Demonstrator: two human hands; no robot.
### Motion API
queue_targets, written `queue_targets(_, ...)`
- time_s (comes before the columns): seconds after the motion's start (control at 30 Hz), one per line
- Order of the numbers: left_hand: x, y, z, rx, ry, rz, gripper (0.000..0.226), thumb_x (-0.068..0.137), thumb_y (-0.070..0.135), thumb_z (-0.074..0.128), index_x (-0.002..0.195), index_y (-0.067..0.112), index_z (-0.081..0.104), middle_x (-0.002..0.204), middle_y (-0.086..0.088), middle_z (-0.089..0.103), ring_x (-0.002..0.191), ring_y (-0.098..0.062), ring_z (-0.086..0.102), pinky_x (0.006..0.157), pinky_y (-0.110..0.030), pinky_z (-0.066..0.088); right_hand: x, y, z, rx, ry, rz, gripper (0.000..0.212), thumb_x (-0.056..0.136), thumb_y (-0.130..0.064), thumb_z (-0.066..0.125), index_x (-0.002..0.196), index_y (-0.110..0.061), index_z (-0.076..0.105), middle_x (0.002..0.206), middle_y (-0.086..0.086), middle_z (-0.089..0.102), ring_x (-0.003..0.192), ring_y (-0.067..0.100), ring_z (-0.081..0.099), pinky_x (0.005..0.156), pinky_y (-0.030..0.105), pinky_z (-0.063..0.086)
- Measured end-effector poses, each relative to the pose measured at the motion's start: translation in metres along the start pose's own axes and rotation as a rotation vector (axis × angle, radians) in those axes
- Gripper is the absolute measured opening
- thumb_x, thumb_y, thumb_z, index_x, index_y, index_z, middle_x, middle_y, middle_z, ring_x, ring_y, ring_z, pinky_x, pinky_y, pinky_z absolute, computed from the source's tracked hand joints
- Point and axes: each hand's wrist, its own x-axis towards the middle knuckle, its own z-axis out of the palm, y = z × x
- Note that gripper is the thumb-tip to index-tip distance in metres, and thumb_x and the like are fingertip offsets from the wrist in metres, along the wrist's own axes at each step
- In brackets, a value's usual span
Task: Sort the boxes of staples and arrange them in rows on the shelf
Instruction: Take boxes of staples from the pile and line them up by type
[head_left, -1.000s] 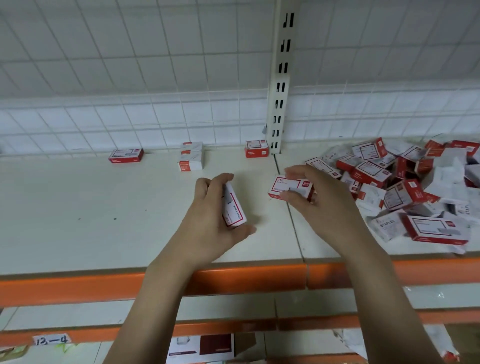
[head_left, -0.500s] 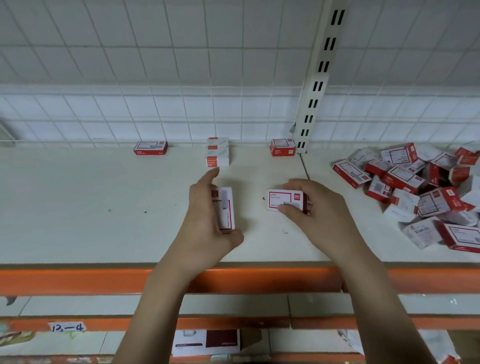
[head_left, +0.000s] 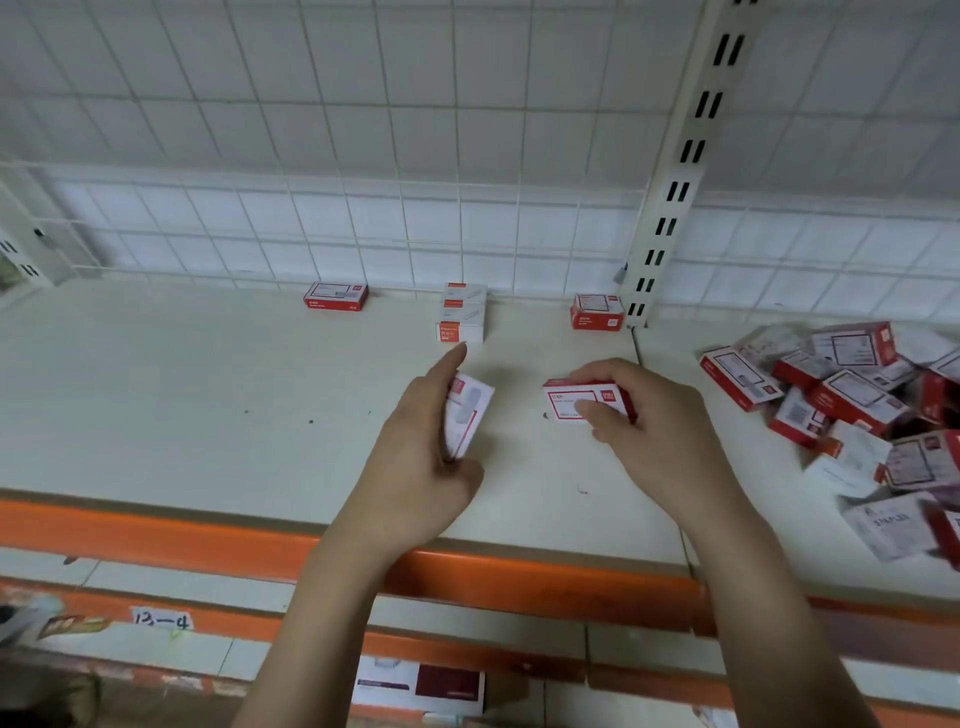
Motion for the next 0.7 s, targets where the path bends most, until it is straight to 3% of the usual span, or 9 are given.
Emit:
queue_targets(0.1,0.001,-0.002,0.000,0.034,0.043,-0.032,0.077,0.075,-0.003,0.059,0.140,0.023,0.028,0.101,0.017,0.046,0.086,0.013,0.048,0.071,-0.001,0.036,0.004,0.004,0.004,0.016,-0.002,-0.038,0.024,0.086,-0.006,0.060,0.101,-0.025,0.064,0.095,-0.015,0.065,0.091,0.008,0.064,0.084,0.036,0.053)
queue_targets(0.17,0.002,-0.003,0.001,0.022,0.078,-0.048,0.069,0.078,-0.001,0.063,0.136,0.018,0.029,0.097,0.016,0.048,0.080,0.009,0.051,0.065,-0.005,0.039,0.008,0.007,0.007,0.025,-0.032,-0.034,0.024,0.086,-0.010,0.062,0.106,-0.022,0.062,0.100,-0.011,0.065,0.094,0.010,0.063,0.086,0.027,0.050)
queue_targets(0.27,0.005,-0.008,0.002,0.049,0.120,-0.071,0.057,0.077,0.004,0.068,0.124,0.016,0.038,0.094,0.014,0.051,0.076,0.006,0.053,0.063,-0.003,0.038,0.011,0.008,0.011,-0.004,-0.067,-0.018,0.036,0.079,-0.013,0.070,0.111,-0.024,0.056,0.105,-0.009,0.063,0.097,0.005,0.059,0.077,0.004,0.041)
queue_targets(0.37,0.009,-0.014,0.000,0.118,0.151,-0.031,0.049,0.075,0.003,0.070,0.119,0.012,0.049,0.104,0.003,0.049,0.084,0.002,0.052,0.070,0.000,0.036,0.015,0.006,0.016,-0.007,-0.084,-0.028,0.046,0.077,-0.007,0.070,0.116,-0.023,0.051,0.112,-0.007,0.058,0.099,0.003,0.054,0.074,-0.004,0.035)
queue_targets(0.47,0.014,-0.019,-0.008,0.208,0.154,0.034,0.050,0.075,0.001,0.070,0.122,0.010,0.055,0.105,0.000,0.041,0.077,-0.001,0.050,0.073,0.001,0.035,0.023,0.000,0.019,-0.032,-0.080,-0.066,0.040,0.078,-0.007,0.068,0.112,-0.022,0.053,0.109,-0.007,0.060,0.100,0.004,0.055,0.073,-0.003,0.035)
queue_targets(0.6,0.023,-0.031,-0.027,0.278,0.148,0.089,0.050,0.076,0.000,0.070,0.124,0.005,0.057,0.099,-0.002,0.045,0.083,-0.014,0.050,0.072,-0.008,0.033,0.033,-0.016,0.030,-0.022,-0.083,-0.063,0.029,0.078,-0.013,0.071,0.102,-0.023,0.057,0.097,-0.010,0.064,0.090,0.002,0.058,0.069,0.002,0.039)
queue_targets(0.7,0.031,-0.048,-0.046,0.304,0.137,0.094,0.049,0.076,0.001,0.070,0.124,0.003,0.057,0.098,-0.001,0.046,0.083,-0.017,0.051,0.072,-0.010,0.032,0.038,-0.028,0.046,-0.038,-0.088,-0.073,0.031,0.078,-0.014,0.071,0.102,-0.026,0.055,0.100,-0.010,0.062,0.092,0.000,0.056,0.071,0.003,0.039)
